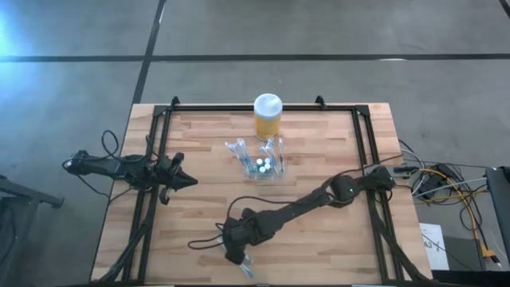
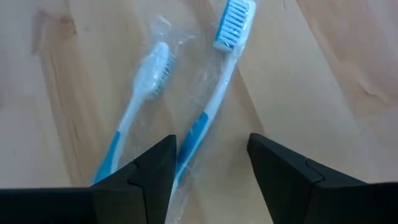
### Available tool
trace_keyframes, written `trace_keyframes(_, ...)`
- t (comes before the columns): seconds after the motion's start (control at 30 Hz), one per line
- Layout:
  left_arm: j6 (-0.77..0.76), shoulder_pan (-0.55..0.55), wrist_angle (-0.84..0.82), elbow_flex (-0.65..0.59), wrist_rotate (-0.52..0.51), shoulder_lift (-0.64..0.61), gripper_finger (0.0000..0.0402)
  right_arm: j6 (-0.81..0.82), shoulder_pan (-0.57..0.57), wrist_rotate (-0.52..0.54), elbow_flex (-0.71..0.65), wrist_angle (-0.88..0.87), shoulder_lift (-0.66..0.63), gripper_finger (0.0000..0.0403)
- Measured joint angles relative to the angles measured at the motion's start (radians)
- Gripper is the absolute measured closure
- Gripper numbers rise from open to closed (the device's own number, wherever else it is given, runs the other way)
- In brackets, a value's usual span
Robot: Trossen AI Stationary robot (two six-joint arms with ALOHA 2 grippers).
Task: Pick & Place toothbrushing station
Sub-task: Put the blue toothbrush into the transparent organizer
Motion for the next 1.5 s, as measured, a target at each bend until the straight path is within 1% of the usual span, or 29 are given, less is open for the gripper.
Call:
trace_keyframes(0.07,-0.005,0.000,0.000,0.000,0.000,0.000,0.0392,-0.006,-0.004,-0.009,-0.016,-0.002,-0.003,0.0202)
trace_keyframes(0.13,-0.019,0.000,0.000,0.000,0.000,0.000,0.0392,-0.005,-0.005,0.003,-0.023,-0.041,-0.006,0.0202)
trace_keyframes(0.23,-0.040,0.000,0.000,0.000,0.001,0.000,0.0392,-0.010,-0.006,0.017,-0.019,-0.158,-0.009,0.0202)
trace_keyframes(0.4,-0.052,0.000,0.019,0.000,0.001,0.001,0.0392,-0.030,-0.004,0.085,-0.022,-0.430,-0.018,0.0202)
trace_keyframes(0.53,-0.040,0.000,0.070,0.000,0.001,0.000,0.0392,-0.055,-0.005,0.081,-0.022,-0.481,-0.021,0.0204)
trace_keyframes(0.6,-0.029,0.000,0.077,0.000,0.001,0.000,0.0392,-0.094,-0.004,0.062,-0.022,-0.477,-0.021,0.0217)
trace_keyframes(0.67,-0.027,0.000,0.082,0.000,0.001,0.000,0.0392,-0.129,-0.003,0.039,-0.022,-0.471,-0.021,0.0242)
trace_keyframes(0.73,-0.024,0.000,0.118,-0.001,0.001,0.000,0.0392,-0.149,-0.002,0.029,-0.022,-0.472,-0.022,0.0279)
trace_keyframes(0.87,0.001,0.000,0.188,0.008,0.002,0.000,0.0392,-0.161,0.001,0.016,-0.024,-0.472,-0.036,0.0367)
trace_keyframes(0.9,0.006,0.000,0.190,0.011,0.002,0.000,0.0392,-0.162,0.002,0.004,-0.025,-0.471,-0.039,0.0379)
trace_keyframes(0.97,0.011,0.000,0.189,0.015,0.004,0.000,0.0392,-0.162,0.003,-0.002,-0.025,-0.469,-0.045,0.0384)
trace_keyframes(1.07,0.010,0.000,0.186,0.015,0.004,0.000,0.0392,-0.171,0.014,0.028,-0.028,-0.474,-0.060,0.0389)
trace_keyframes(1.13,0.010,0.000,0.186,0.016,0.004,0.000,0.0392,-0.190,0.022,0.024,-0.032,-0.466,-0.077,0.0390)
trace_keyframes(1.23,0.015,0.000,0.185,0.016,0.004,0.000,0.0392,-0.270,0.043,0.029,-0.033,-0.376,-0.117,0.0391)
trace_keyframes(1.27,0.023,0.000,0.184,0.016,0.004,0.000,0.0392,-0.302,0.052,0.046,-0.032,-0.351,-0.139,0.0391)
trace_keyframes(1.4,0.056,0.000,0.156,0.015,0.004,0.001,0.0392,-0.428,0.093,0.169,-0.044,-0.325,-0.240,0.0392)
trace_keyframes(1.43,0.064,0.000,0.149,0.015,0.004,0.002,0.0392,-0.455,0.100,0.182,-0.063,-0.299,-0.273,0.0393)
trace_keyframes(1.5,0.086,0.000,0.142,0.015,-0.002,0.002,0.0392,-0.513,0.106,0.171,-0.117,-0.190,-0.353,0.0393)
